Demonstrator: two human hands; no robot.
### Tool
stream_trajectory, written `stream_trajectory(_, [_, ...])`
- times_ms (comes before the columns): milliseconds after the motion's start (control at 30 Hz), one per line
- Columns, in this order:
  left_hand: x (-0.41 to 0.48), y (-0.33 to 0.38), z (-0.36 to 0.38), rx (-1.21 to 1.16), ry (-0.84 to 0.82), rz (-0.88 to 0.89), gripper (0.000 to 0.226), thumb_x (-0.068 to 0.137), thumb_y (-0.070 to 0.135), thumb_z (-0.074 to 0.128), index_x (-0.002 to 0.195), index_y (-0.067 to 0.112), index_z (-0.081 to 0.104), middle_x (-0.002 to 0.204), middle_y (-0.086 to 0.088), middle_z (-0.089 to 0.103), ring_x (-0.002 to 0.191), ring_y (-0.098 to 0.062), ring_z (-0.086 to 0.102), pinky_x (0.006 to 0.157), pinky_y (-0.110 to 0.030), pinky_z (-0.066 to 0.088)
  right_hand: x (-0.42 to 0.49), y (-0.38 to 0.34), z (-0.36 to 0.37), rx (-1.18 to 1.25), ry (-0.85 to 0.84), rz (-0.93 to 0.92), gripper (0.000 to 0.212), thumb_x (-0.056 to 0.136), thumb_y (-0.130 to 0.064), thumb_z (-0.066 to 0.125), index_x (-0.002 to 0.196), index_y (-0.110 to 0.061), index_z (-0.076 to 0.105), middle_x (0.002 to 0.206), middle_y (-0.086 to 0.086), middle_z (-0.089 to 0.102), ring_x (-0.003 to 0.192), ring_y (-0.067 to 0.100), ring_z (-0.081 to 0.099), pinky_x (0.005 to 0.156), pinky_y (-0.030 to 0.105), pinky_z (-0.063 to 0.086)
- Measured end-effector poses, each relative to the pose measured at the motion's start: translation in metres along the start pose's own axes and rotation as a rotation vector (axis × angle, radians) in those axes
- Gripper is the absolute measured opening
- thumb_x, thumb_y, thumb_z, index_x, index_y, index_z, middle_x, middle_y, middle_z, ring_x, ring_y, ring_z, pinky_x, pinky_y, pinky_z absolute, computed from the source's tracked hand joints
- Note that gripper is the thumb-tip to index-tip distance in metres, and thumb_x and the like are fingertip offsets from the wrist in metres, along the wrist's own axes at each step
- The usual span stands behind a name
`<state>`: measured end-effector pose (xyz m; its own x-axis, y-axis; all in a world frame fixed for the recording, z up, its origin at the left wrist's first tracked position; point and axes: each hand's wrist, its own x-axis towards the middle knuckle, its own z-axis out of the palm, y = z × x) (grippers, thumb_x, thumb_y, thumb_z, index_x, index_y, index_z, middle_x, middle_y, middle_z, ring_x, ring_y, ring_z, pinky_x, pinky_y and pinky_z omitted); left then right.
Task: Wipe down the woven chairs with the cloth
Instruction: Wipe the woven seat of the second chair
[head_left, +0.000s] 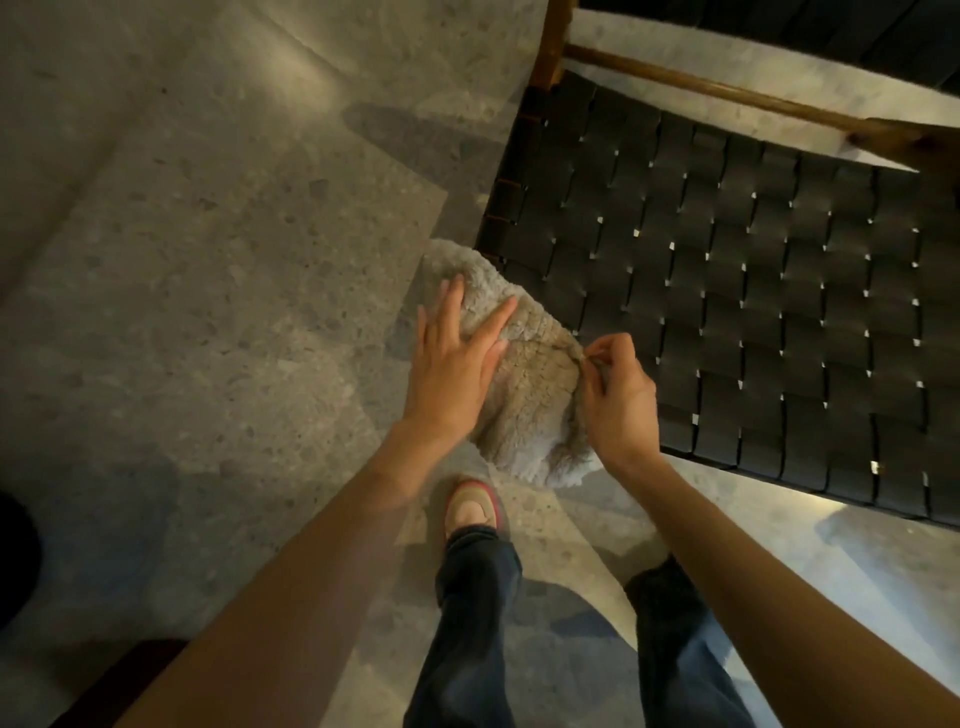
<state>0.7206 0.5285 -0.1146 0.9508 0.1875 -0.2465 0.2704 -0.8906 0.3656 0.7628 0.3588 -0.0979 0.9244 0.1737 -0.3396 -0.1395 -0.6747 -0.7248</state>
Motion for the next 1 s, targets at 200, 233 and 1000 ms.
stream_trajectory(200, [-0.002, 0.067, 0.034, 0.205, -0.127, 0.083, 0.051, 0.099, 0.046, 0.013, 0.148, 0.041, 0.0, 0.159, -0.008, -0.009, 0.145, -0.023, -0.016, 0.116, -0.042, -0.015, 0.0, 0.051, -0.055, -0.148, 0.049, 0.034, 0.007, 0.099, -0.011, 0.042, 0.103, -0.01, 0.048, 0.101, 0.006, 0.057, 0.082, 0.021, 0.054, 0.062, 0.03, 0.042])
stream_trajectory(233, [-0.003, 0.086, 0.046, 0.185, -0.152, 0.066, 0.051, 0.099, 0.047, 0.012, 0.147, 0.042, -0.004, 0.159, -0.007, -0.011, 0.144, -0.022, -0.018, 0.115, -0.04, -0.017, -0.002, 0.064, -0.073, -0.163, 0.055, 0.035, 0.008, 0.099, -0.01, 0.042, 0.103, -0.009, 0.049, 0.1, 0.006, 0.056, 0.081, 0.022, 0.053, 0.06, 0.029, 0.039])
stream_trajectory(1000, [-0.026, 0.437, 0.176, 0.042, -0.355, 0.203, 0.061, 0.101, 0.04, 0.025, 0.14, 0.048, -0.021, 0.149, 0.009, -0.029, 0.143, -0.019, -0.009, 0.115, -0.044, 0.009, -0.059, 0.289, -0.327, 0.03, 0.021, 0.265, 0.074, 0.092, -0.049, 0.046, 0.148, -0.036, -0.001, 0.159, 0.008, 0.002, 0.144, 0.025, 0.013, 0.113, 0.032, 0.017])
